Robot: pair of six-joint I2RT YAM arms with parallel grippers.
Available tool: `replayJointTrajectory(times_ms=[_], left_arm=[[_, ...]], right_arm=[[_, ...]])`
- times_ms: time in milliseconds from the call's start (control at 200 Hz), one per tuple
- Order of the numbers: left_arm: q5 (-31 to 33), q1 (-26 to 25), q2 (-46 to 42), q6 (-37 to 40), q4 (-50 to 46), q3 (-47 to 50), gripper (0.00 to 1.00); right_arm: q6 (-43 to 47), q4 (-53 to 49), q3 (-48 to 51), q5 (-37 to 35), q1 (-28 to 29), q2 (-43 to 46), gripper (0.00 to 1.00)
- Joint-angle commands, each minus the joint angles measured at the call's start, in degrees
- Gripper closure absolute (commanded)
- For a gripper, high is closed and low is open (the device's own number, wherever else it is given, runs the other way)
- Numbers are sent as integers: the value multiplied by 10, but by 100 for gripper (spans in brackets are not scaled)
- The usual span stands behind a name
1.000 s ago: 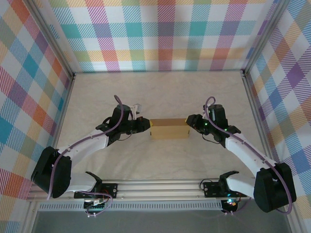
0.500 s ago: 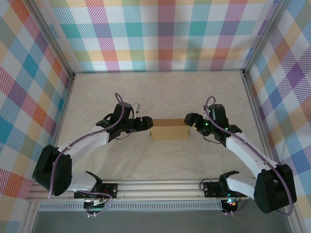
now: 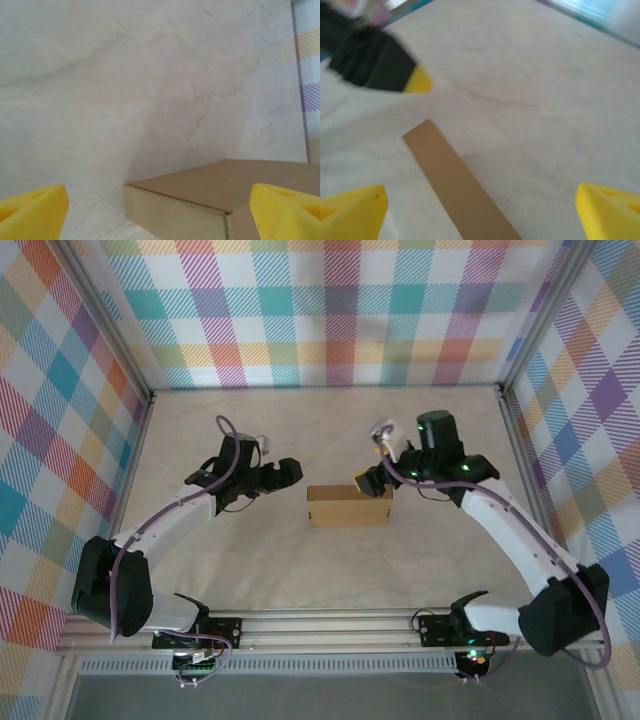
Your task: Fold the paper box
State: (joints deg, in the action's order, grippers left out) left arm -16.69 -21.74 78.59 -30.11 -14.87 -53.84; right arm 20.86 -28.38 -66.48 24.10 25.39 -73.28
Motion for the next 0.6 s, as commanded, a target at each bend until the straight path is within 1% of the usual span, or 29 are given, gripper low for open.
replayJointTrajectory(times_ms=[0,100,195,295,405,440,495,560,595], left_arm=[[-10,32,-6,0,-36,-16,7],[-18,51,-21,8,-39,-6,9],[-16,62,-37,10,-41,8,9],[-12,70,-47,11,-48,17,9],[-12,74,-57,11,-52,24,9],[-12,75,-59,13,-54,26,9],[-11,76,-62,14,-58,25,9],[-7,78,-67,15,-60,26,10],[-3,77,-69,15,-58,27,10]], right_arm=[[244,-141,-63,51,33,-78,7],[290,-221,-139,39,58,-162,9],[315,-260,-187,18,83,-228,10],[329,-283,-222,-10,96,-282,12],[338,-292,-241,-29,100,-313,17],[340,-296,-246,-31,100,-319,20],[344,-308,-254,-35,103,-326,29],[344,-319,-260,-42,107,-328,34],[344,-320,-260,-44,108,-327,39]])
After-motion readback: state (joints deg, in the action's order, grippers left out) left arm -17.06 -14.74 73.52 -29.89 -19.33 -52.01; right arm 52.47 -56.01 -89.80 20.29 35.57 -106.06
